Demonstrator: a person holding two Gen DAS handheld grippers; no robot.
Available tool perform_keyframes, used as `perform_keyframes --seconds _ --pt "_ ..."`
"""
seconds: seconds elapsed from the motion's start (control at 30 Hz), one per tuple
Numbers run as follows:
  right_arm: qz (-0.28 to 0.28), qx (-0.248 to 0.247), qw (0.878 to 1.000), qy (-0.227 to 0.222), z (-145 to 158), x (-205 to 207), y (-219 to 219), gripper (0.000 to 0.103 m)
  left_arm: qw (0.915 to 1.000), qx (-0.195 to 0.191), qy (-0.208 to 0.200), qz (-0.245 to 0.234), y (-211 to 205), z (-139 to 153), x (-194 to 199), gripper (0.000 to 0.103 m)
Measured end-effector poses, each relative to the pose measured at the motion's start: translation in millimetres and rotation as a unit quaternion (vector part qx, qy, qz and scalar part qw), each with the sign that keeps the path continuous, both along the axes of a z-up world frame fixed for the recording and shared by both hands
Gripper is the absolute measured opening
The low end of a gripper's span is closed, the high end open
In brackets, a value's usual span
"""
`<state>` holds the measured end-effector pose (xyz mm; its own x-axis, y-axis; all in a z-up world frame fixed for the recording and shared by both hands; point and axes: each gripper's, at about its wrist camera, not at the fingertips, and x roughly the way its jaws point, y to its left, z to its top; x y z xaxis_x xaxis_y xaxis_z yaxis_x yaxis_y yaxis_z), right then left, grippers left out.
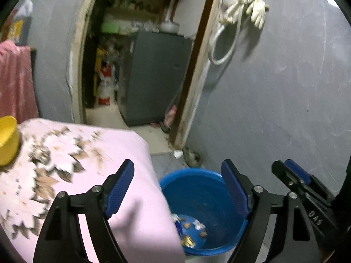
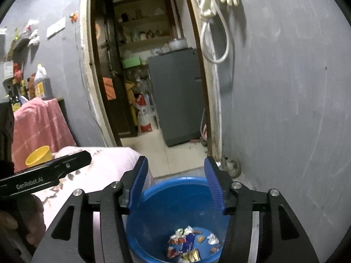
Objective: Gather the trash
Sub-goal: 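Move both open tools back over the table beside the yellow bowl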
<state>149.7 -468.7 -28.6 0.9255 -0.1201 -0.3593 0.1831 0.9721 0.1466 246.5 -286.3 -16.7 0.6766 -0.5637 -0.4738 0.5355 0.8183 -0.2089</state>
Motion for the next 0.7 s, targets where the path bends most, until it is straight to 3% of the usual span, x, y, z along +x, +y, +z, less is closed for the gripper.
perform_keyframes --seconds 0.07,0.17,0.33,0.7 --pt "0.003 -0.006 1.0 -0.015 9 -3 8 0.075 0.9996 -0.004 -0.025 0.011 11 9 -7 0.082" --pt "0.01 -0.017 0.999 -0.04 21 -10 20 0.084 0.9981 -0.012 -0.055 0.026 29 21 -17 0.098" --pt "0.015 -0.039 0.996 -0.077 39 -20 45 0.102 0.9936 -0.014 -0.096 0.058 57 38 -34 0.1" --pt "0.04 -0.049 0.991 -0.115 57 -28 91 0.103 0.9794 -0.016 -0.154 0.129 130 53 -67 0.101"
